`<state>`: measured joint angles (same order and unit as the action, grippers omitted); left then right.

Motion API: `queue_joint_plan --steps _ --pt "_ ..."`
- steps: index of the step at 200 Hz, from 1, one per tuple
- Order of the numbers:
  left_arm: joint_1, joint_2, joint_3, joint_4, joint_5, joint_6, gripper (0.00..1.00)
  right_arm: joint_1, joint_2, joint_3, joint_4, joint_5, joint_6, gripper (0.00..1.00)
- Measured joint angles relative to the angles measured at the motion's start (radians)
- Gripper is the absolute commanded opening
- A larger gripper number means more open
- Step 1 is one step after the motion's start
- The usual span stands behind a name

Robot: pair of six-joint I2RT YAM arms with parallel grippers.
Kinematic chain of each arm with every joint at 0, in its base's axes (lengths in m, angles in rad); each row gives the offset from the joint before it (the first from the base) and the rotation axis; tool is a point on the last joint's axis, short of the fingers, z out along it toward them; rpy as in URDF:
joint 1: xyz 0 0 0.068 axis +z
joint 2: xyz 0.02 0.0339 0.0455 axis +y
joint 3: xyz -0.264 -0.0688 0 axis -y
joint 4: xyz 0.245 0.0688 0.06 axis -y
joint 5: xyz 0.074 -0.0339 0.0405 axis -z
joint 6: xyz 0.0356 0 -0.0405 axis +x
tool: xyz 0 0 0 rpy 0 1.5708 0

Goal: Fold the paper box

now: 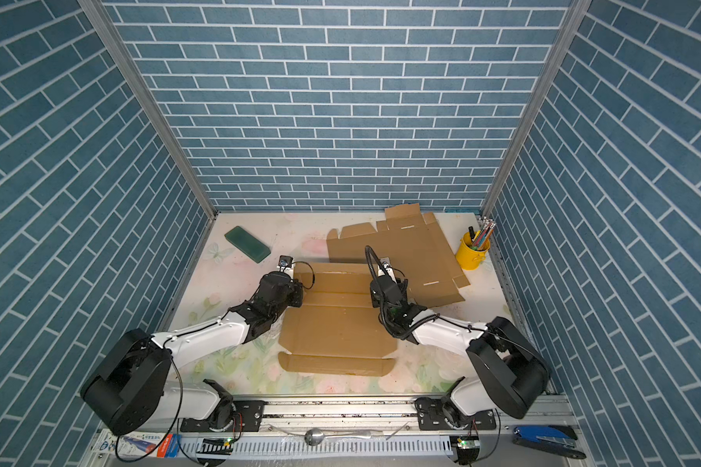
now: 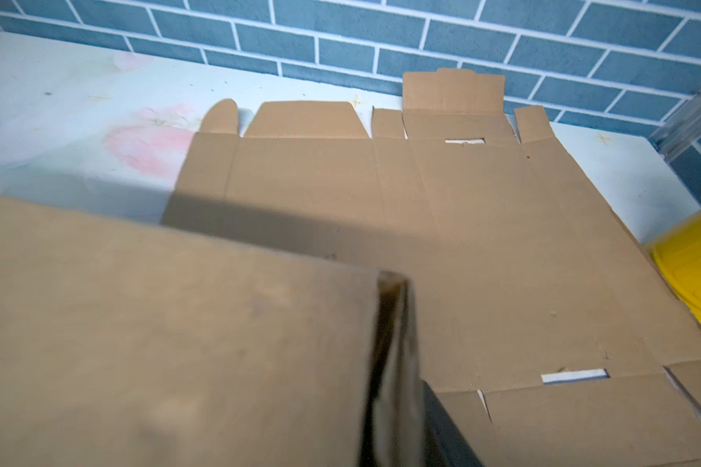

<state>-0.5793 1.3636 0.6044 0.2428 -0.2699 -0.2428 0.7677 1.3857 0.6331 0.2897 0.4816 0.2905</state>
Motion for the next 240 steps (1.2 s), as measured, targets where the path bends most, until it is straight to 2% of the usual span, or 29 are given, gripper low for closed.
queue_joint_plan --steps 21,46,66,76,86,109,130,160,188,210,240 --pt "0.0 0.002 0.014 -0.016 -0.001 -0.007 0.01 0.0 -0.039 0.001 -0.035 -0.031 0.0 0.44" --pt "-0.001 0.011 0.031 -0.032 -0.003 -0.011 0.02 0.0 -0.041 0.008 -0.076 -0.034 -0.001 0.25" --pt "-0.001 0.011 0.037 -0.045 -0.003 -0.012 0.02 0.0 -0.031 0.019 -0.093 -0.026 -0.003 0.16" --pt "-0.001 0.011 0.041 -0.051 -0.003 -0.012 0.02 0.0 -0.024 0.024 -0.096 -0.024 -0.003 0.15" --pt "-0.001 0.012 0.045 -0.06 -0.004 -0.013 0.02 0.0 -0.021 0.026 -0.097 -0.022 -0.002 0.2" --pt "-0.002 0.012 0.059 -0.081 -0.003 -0.016 0.02 -0.001 -0.023 0.037 -0.116 -0.042 -0.012 0.45" --pt "-0.002 0.012 0.105 -0.146 -0.003 -0.015 0.02 -0.01 -0.045 0.066 -0.187 -0.108 -0.02 0.57" --pt "0.006 0.02 0.229 -0.28 0.005 -0.003 0.02 -0.076 -0.145 0.142 -0.344 -0.285 -0.045 0.63" --pt "0.037 0.071 0.369 -0.429 0.048 0.028 0.03 -0.151 -0.194 0.285 -0.524 -0.41 -0.109 0.65" --pt "0.051 0.135 0.483 -0.567 0.087 0.062 0.03 -0.156 -0.157 0.438 -0.665 -0.476 -0.185 0.65" --pt "0.051 0.224 0.612 -0.71 0.138 0.107 0.05 -0.153 -0.026 0.637 -0.784 -0.554 -0.277 0.66"
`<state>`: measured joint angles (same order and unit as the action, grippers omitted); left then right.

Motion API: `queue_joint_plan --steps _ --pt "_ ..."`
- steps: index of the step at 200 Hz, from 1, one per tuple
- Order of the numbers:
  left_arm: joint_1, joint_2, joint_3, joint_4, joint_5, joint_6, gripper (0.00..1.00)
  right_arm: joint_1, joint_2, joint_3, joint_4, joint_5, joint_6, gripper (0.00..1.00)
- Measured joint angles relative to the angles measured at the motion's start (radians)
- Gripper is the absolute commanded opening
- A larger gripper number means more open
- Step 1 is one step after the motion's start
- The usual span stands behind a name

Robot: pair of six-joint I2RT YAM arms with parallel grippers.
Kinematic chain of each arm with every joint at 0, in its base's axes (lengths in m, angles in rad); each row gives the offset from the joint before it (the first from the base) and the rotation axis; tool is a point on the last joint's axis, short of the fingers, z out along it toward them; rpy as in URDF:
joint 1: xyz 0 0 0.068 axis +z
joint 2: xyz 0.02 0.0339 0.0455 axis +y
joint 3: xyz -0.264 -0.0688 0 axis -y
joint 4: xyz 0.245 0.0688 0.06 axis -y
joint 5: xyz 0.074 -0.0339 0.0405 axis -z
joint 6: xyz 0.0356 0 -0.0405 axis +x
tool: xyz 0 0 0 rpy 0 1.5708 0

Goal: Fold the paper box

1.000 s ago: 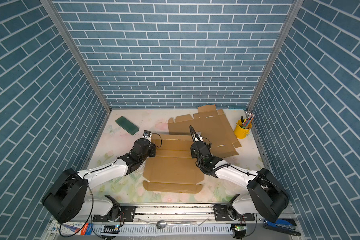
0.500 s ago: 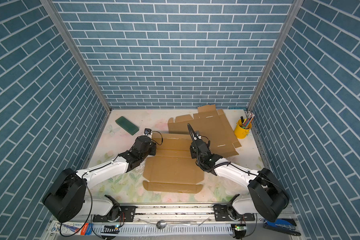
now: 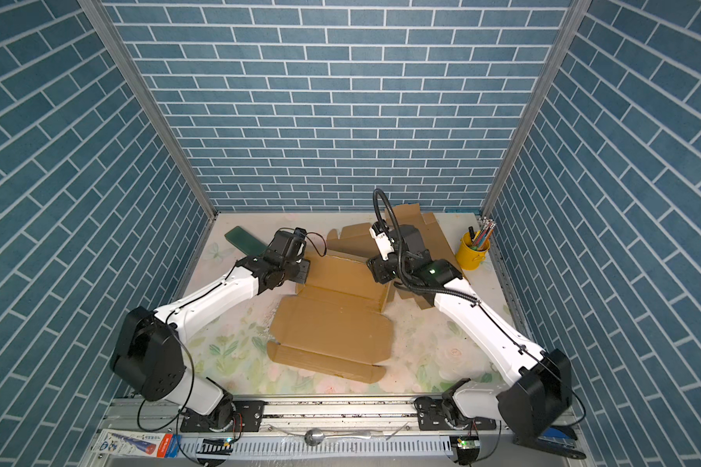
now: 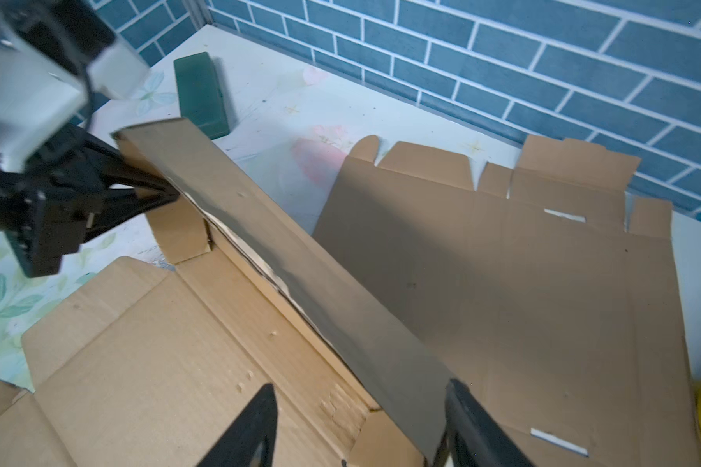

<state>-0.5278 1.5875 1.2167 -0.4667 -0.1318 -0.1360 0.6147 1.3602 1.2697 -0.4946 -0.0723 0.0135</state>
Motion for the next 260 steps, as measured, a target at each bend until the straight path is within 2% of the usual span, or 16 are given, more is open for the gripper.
queue_joint_plan --steps 50,100,129,155,198,260 --pt "0.006 0.096 0.124 -0.155 0.066 0.051 0.08 0.016 0.23 0.151 -0.051 -0.113 -0.064 0.64" --pt "0.006 0.11 0.159 -0.208 0.095 0.081 0.08 0.02 0.344 0.188 -0.051 -0.183 -0.074 0.6" --pt "0.008 0.119 0.161 -0.218 0.108 0.084 0.09 0.02 0.383 0.188 -0.029 -0.193 -0.075 0.51" --pt "0.011 0.143 0.177 -0.225 0.12 0.086 0.12 0.022 0.414 0.188 -0.006 -0.189 -0.091 0.38" --pt "0.013 0.159 0.207 -0.236 0.141 0.1 0.23 0.022 0.431 0.17 0.061 -0.168 -0.1 0.2" --pt "0.019 0.159 0.259 -0.274 0.176 0.121 0.46 0.01 0.449 0.085 0.152 -0.169 -0.087 0.12"
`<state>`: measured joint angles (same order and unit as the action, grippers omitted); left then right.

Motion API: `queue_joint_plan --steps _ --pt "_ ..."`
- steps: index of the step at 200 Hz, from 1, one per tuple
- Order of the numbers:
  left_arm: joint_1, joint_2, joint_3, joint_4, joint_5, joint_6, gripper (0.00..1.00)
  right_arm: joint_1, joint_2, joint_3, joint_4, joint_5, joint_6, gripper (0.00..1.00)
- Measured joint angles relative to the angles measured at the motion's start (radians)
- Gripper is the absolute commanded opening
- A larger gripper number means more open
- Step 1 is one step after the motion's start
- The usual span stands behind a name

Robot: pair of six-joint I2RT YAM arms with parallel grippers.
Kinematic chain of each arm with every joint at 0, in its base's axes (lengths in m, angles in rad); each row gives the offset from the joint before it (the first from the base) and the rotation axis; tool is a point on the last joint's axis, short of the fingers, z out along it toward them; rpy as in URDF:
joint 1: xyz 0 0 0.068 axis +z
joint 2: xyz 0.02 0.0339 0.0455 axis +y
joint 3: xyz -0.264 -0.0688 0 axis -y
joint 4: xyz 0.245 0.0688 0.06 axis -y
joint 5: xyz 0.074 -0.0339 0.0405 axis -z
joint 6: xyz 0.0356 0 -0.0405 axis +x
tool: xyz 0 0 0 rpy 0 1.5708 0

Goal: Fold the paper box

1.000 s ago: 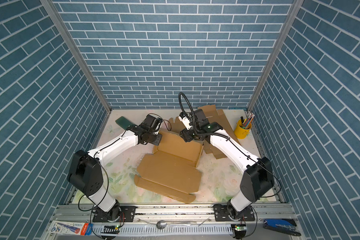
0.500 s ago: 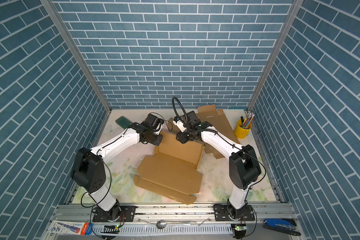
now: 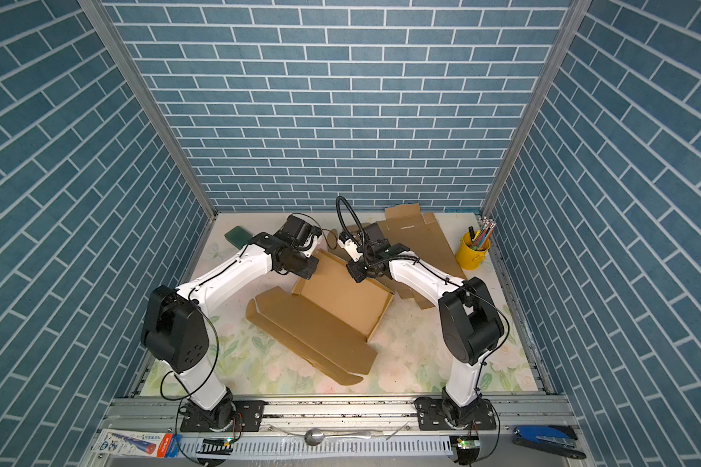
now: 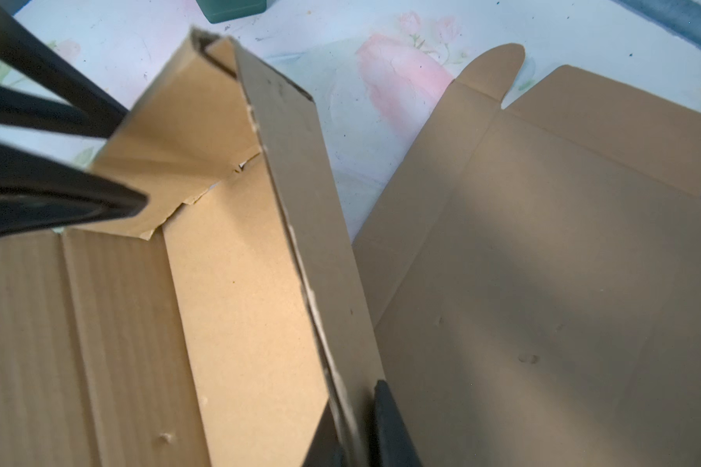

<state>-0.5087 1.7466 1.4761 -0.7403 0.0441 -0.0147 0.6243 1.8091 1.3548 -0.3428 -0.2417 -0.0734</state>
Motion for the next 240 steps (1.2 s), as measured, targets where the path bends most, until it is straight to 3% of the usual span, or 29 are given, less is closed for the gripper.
queue_joint_plan --steps 40,110,177,240 --pt "0.001 -0.026 0.06 -0.045 0.027 0.011 0.56 -0.024 0.047 -0.028 0.053 -0.012 0.047 0.09" --pt "0.026 -0.156 0.139 -0.087 0.027 0.022 0.59 -0.032 0.085 -0.093 0.158 -0.037 0.184 0.08" --pt "0.148 -0.28 0.145 -0.129 -0.006 0.026 0.63 -0.04 0.157 -0.092 0.19 -0.036 0.282 0.07" --pt "0.206 -0.391 0.145 -0.132 -0.035 0.026 0.64 -0.043 0.143 -0.135 0.286 0.042 0.518 0.06"
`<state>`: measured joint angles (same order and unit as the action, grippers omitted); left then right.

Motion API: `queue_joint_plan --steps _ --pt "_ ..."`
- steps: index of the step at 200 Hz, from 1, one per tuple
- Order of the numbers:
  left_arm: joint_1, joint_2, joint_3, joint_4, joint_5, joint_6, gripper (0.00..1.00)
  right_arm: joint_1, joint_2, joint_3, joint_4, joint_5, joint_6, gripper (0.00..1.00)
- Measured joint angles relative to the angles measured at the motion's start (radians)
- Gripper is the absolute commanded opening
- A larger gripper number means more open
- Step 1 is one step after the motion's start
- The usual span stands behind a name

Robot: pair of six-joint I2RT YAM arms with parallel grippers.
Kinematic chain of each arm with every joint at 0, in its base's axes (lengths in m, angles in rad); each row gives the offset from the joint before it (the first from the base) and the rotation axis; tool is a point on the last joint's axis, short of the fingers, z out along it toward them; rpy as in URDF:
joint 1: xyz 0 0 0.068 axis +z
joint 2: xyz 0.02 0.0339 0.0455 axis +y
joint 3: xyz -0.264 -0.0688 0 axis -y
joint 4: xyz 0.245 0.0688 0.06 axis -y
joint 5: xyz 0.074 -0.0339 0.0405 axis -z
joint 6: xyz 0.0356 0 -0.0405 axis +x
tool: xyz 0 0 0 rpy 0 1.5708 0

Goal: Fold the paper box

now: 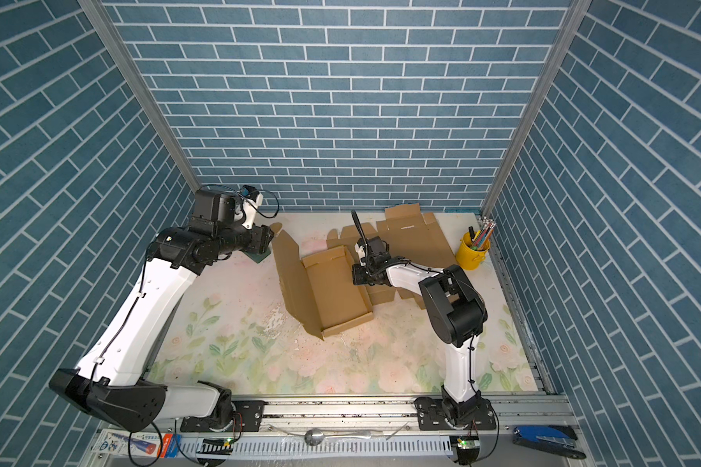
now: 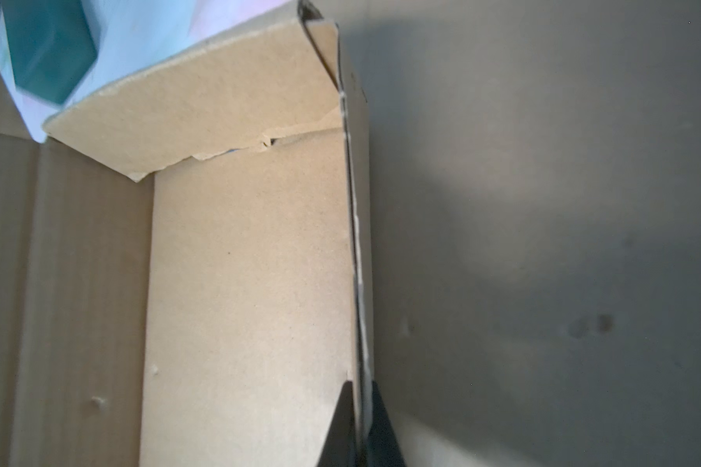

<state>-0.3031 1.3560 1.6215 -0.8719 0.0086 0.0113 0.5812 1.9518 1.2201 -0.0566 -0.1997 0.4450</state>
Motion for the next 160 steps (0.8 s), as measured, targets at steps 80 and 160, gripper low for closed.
queue_joint_plan --steps 80,160 --pt "0.031 -0.023 -0.024 0.004 -0.015 -0.008 0.64 0.014 -0.158 -0.205 0.082 0.214 0.441 0.06" --pt "0.042 -0.045 -0.131 0.075 -0.015 -0.08 0.67 0.169 -0.262 -0.333 0.042 0.459 0.94 0.25"
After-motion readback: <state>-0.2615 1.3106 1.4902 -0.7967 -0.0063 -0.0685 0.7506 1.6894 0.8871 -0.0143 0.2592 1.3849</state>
